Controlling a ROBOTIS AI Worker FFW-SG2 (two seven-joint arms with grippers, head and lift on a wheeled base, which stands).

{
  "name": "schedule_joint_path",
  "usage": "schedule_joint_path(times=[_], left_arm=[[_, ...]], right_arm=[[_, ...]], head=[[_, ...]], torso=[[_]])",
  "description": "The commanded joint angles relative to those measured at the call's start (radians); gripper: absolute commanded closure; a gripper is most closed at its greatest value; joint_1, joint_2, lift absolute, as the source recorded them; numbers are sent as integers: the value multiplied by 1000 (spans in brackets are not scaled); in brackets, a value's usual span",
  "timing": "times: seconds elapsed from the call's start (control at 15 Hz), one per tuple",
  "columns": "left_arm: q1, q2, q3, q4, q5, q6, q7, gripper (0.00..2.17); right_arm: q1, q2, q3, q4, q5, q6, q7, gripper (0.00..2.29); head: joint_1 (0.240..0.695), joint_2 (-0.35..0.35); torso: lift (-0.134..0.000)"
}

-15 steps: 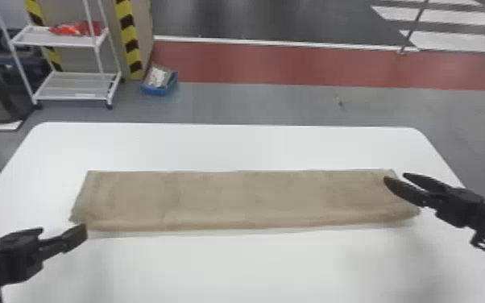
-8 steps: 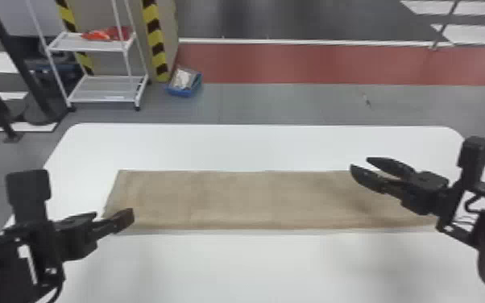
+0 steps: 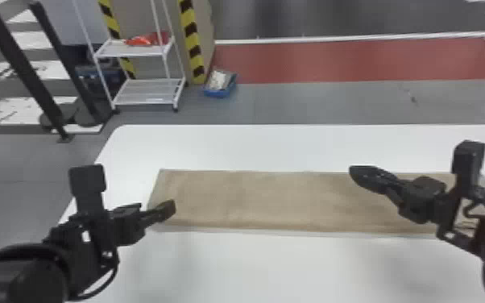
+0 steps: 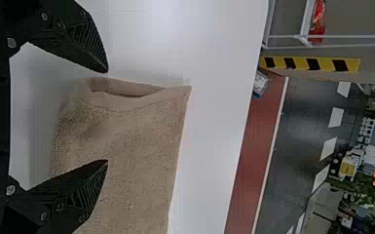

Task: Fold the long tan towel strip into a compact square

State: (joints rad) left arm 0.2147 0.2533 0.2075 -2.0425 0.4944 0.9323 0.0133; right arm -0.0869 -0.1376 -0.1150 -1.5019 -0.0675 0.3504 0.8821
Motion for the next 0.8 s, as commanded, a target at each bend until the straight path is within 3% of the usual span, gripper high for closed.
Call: schedule_joint_path(times=[0.0,0.13,0.4,0.73], left_arm=[[-51,15,7,27,-24,-25,-13,269],[-126,44,0,99,-47,-25,-53,269],[-245,78,-103,278,-148,-19,-127,269],[-253,92,-114,298,-188,3,-145,292]], right_arm=[[-7,1,26,25,2,-17,-3,1180],[-4,1,37,37,5,-23,-5,1180],[16,1,26,29,5,-23,-6,1180],[38,0,6,20,-3,-23,-3,1180]], head=[[695,143],[695,160],[695,174],[695,167]], torso=[[-124],[-124],[-124],[-124]])
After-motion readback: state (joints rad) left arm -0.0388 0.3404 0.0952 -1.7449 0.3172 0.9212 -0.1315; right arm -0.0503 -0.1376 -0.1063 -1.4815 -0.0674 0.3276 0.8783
